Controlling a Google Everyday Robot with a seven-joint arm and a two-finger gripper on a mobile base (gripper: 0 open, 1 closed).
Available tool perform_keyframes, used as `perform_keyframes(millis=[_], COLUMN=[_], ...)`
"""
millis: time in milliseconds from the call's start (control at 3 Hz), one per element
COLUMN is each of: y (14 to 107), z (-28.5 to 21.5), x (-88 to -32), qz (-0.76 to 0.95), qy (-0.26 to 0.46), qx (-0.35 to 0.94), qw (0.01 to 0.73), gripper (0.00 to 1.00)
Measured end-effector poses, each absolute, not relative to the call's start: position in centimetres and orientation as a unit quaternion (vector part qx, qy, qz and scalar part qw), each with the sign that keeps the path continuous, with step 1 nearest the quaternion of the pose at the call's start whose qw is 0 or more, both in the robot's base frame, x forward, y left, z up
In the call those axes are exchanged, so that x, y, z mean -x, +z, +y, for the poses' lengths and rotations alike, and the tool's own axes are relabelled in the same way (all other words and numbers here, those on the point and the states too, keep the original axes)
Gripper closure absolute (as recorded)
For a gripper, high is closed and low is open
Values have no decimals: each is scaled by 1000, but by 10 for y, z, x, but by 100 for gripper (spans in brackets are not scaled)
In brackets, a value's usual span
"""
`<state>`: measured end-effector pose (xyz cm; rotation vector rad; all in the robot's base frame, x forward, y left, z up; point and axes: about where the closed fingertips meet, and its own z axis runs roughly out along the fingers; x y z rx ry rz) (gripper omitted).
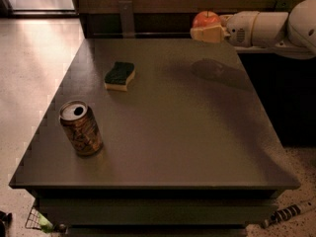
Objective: Pick apple
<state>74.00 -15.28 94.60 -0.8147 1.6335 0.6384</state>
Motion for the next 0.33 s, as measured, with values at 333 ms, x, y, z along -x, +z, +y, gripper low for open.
perform_keyframes(millis=[333], y=[970], z=[-154], x=[-732], qz=[689], qy=[257], qx=[354], qw=[577], gripper=[100])
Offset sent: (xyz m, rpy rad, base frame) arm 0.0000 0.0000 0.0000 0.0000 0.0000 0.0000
